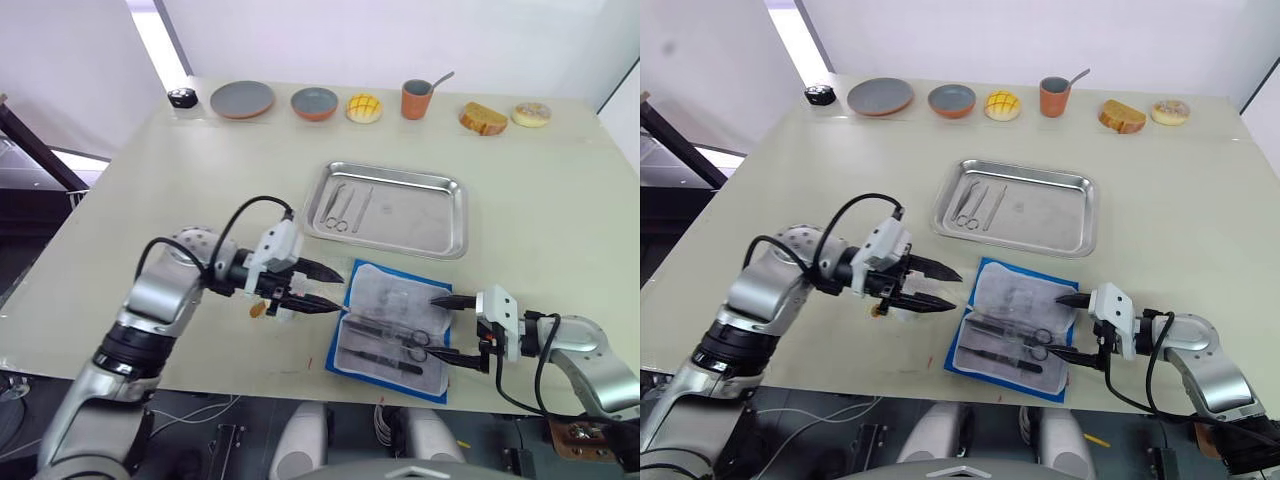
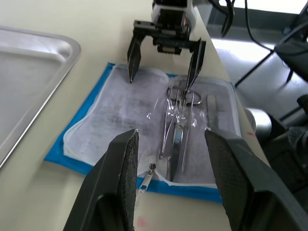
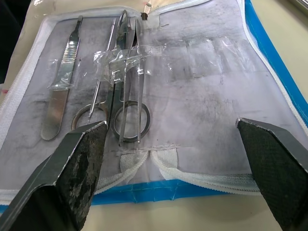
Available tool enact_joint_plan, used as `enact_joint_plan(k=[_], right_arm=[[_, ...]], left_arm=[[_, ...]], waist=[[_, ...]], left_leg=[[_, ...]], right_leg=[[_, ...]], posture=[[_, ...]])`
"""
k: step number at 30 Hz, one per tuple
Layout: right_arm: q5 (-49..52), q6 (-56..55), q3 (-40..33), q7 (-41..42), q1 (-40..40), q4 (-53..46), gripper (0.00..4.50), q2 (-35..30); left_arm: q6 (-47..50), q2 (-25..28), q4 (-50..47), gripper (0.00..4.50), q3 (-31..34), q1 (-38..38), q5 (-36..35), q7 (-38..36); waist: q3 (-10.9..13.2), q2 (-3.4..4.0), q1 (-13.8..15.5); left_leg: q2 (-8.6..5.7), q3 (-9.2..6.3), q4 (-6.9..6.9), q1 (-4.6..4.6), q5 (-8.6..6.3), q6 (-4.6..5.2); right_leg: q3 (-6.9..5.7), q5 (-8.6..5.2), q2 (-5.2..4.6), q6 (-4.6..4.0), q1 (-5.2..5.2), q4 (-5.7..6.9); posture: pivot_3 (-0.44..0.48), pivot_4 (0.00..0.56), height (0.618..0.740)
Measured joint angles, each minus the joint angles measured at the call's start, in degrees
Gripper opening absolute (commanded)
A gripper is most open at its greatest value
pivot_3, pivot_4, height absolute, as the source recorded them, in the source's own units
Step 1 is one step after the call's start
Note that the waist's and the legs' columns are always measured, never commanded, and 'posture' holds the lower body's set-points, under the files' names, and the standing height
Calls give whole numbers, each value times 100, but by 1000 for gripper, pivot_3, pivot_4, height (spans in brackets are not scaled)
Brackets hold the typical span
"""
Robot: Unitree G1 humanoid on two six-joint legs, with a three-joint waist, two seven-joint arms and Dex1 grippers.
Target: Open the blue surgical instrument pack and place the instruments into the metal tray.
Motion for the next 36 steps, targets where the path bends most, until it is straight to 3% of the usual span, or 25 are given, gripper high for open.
enact_joint_plan(k=[9,12,14,15,32,35,36], right_arm=[[-17,3,56,-65,-4,-43,4500,2],[-18,3,66,-106,-4,-53,4500,3],[-18,3,66,-122,-4,-55,4500,3],[-18,3,66,-133,-2,-55,4500,3],[-18,9,103,-239,-2,-66,4500,10],[-18,20,115,-274,-3,-66,4500,10],[-18,23,116,-281,-3,-66,4500,11]], left_arm=[[-824,-630,739,2525,-853,-584,996,118],[-1068,-746,988,1791,-955,-612,1178,95],[-1148,-769,1085,696,-970,-631,1210,82],[-1181,-794,1109,533,-970,-638,1233,65],[-1871,-1089,1802,533,-1121,-773,1532,-129],[-1885,-1111,1835,1283,-1185,-772,1544,-276],[-1885,-1118,1834,1728,-1194,-772,1544,-289]], waist=[[0,0,-34],[0,0,-47],[0,0,-49],[-1,0,-48],[0,0,-58],[0,1,-58],[0,1,-57]], left_leg=[[-3,0,8,-1,0,0],[-2,-3,9,-2,0,0],[-2,-2,10,-2,0,0],[-2,-3,11,-3,0,0],[-2,-5,46,-8,-1,1],[-2,-3,64,-9,-3,4],[-2,-4,67,-8,-3,5]], right_leg=[[1,1,2,1,0,4],[-2,0,3,1,0,4],[-1,0,3,1,0,4],[-2,0,3,1,0,4],[-3,1,5,1,1,22],[-1,1,5,1,1,40],[-1,0,5,2,1,45]], posture=[[0,150,740],[0,150,740],[0,150,740],[0,150,740],[0,150,740],[0,150,740],[0,150,740]])
